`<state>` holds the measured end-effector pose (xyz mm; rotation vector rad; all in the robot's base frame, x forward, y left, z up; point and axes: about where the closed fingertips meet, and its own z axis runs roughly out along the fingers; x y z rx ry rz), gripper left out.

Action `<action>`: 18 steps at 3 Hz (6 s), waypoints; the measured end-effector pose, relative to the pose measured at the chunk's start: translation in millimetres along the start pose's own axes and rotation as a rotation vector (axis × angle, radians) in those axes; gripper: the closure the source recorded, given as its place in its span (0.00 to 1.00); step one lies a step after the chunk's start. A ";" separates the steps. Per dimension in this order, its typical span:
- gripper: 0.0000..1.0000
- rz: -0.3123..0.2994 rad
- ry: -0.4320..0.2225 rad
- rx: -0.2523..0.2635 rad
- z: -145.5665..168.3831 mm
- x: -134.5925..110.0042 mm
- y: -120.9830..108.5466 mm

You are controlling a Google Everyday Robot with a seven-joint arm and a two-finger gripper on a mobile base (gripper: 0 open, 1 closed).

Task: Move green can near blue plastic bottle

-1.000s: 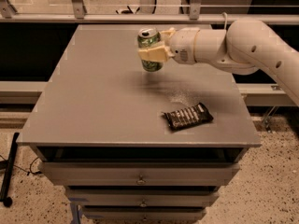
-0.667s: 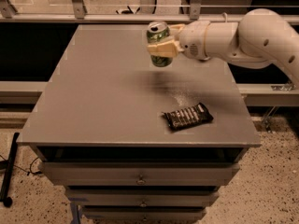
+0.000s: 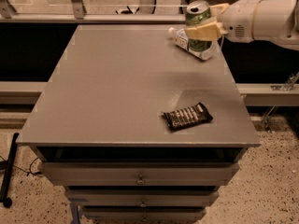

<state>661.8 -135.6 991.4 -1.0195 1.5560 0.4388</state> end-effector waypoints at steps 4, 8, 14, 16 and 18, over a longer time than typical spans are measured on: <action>1.00 0.174 -0.160 0.102 -79.5 79.9 -67.8; 1.00 0.306 -0.173 0.027 -40.9 131.3 -68.0; 0.00 0.301 -0.132 -0.004 -24.3 127.9 -68.0; 0.00 0.240 -0.098 0.007 -63.7 88.6 -68.6; 0.00 0.171 -0.073 0.056 -123.4 49.8 -71.3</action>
Offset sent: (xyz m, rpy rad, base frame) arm -0.0218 -0.1687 -0.0071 0.1685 -0.0285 -0.1793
